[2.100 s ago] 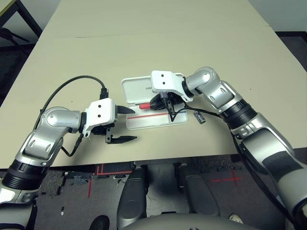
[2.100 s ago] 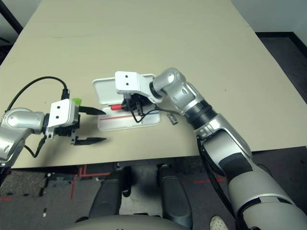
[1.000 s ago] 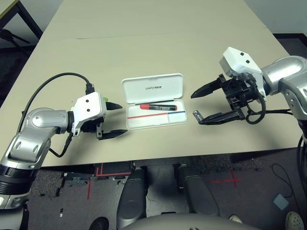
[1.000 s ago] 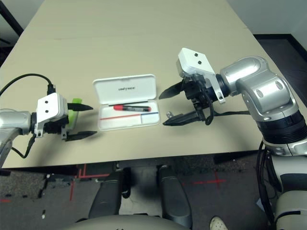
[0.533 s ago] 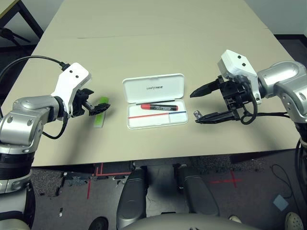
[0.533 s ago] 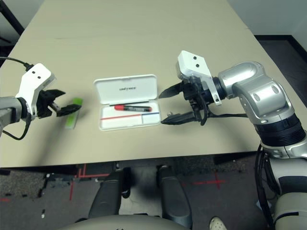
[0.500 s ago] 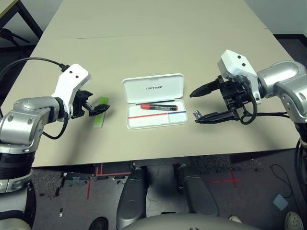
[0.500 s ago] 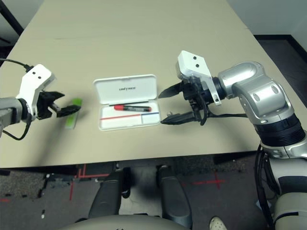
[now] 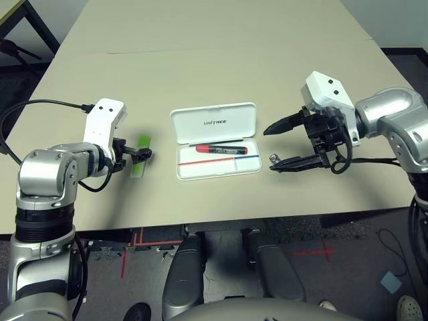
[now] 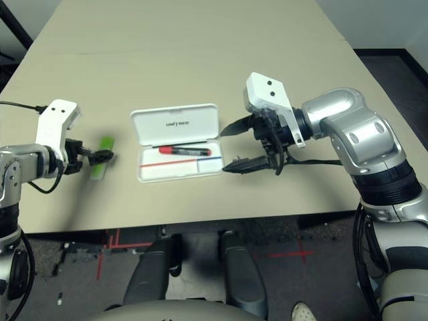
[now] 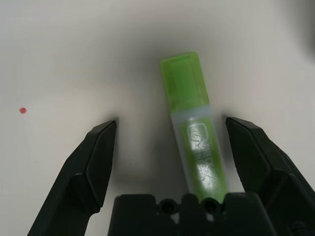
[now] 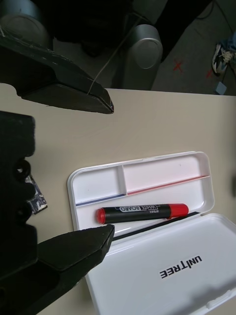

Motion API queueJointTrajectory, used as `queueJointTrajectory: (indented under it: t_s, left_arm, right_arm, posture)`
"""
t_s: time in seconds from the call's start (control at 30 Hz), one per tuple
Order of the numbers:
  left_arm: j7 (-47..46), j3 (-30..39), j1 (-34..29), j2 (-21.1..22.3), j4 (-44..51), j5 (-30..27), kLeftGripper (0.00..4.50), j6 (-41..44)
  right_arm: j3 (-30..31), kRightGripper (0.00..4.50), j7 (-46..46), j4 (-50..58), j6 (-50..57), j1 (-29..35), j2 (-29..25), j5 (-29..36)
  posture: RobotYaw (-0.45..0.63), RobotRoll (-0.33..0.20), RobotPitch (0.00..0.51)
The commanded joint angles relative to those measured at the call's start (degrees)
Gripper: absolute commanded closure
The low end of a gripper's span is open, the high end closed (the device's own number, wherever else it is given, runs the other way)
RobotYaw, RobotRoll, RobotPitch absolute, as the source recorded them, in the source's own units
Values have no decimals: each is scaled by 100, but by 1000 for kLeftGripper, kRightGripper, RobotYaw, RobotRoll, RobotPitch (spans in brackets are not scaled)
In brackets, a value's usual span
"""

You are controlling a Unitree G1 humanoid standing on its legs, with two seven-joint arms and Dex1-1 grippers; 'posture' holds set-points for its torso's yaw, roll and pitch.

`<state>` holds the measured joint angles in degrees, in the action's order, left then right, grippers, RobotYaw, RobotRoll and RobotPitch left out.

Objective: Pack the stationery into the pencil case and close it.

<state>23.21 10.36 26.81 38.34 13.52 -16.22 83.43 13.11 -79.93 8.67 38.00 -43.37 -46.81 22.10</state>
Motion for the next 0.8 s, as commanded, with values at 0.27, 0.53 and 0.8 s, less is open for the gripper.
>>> queueJointTrajectory:
  t_s: [0.27,0.53,0.8]
  left_arm:
    - [-314,-34,-295,-328,-153,30,184,-44]
    - [-162,-166,-262,-166,-80,-82,2801,-56]
    - [783,-706,-174,826,310,-522,3425,-425]
  right_arm:
    - [3,10,89,160,61,126,-92,25]
    - [26,0,141,120,46,96,-65,-9]
    - [79,0,142,71,2,102,-76,-63]
  posture:
    - [9,0,222]
    - [9,0,218]
    - [9,0,218]
